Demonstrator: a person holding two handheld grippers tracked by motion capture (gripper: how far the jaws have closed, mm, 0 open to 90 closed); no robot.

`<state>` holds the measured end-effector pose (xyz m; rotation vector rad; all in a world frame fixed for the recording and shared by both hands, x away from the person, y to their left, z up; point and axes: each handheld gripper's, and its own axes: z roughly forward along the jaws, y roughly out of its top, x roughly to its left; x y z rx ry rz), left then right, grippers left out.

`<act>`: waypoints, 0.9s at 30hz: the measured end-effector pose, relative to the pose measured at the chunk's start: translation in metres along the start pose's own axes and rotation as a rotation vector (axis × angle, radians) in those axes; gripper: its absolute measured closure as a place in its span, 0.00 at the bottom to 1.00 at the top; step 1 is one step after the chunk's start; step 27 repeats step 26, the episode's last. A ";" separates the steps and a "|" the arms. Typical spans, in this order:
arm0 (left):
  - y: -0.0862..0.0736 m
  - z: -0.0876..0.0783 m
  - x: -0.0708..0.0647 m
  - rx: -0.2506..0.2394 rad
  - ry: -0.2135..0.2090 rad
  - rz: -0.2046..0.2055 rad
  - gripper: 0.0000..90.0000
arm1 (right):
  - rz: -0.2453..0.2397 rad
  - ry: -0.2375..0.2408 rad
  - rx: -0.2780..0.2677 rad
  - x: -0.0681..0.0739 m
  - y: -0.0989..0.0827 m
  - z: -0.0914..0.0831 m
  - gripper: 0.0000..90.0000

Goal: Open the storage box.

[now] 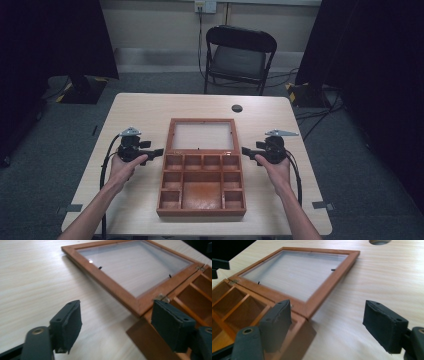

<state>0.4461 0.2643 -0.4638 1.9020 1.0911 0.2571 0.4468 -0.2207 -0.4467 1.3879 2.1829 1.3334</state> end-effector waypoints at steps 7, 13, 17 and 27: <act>-0.017 -0.020 0.005 0.030 0.062 0.022 0.25 | -0.017 -0.037 0.021 -0.003 -0.022 -0.027 0.21; -0.040 -0.026 0.000 0.149 0.128 0.108 0.22 | -0.044 -0.101 0.080 -0.006 -0.049 -0.047 0.18; -0.051 -0.026 0.001 0.191 0.150 0.104 0.21 | -0.035 -0.174 0.127 -0.017 -0.071 -0.048 0.17; -0.063 -0.020 0.001 0.109 0.229 0.128 0.12 | -0.107 -0.296 0.117 -0.020 -0.089 -0.040 0.12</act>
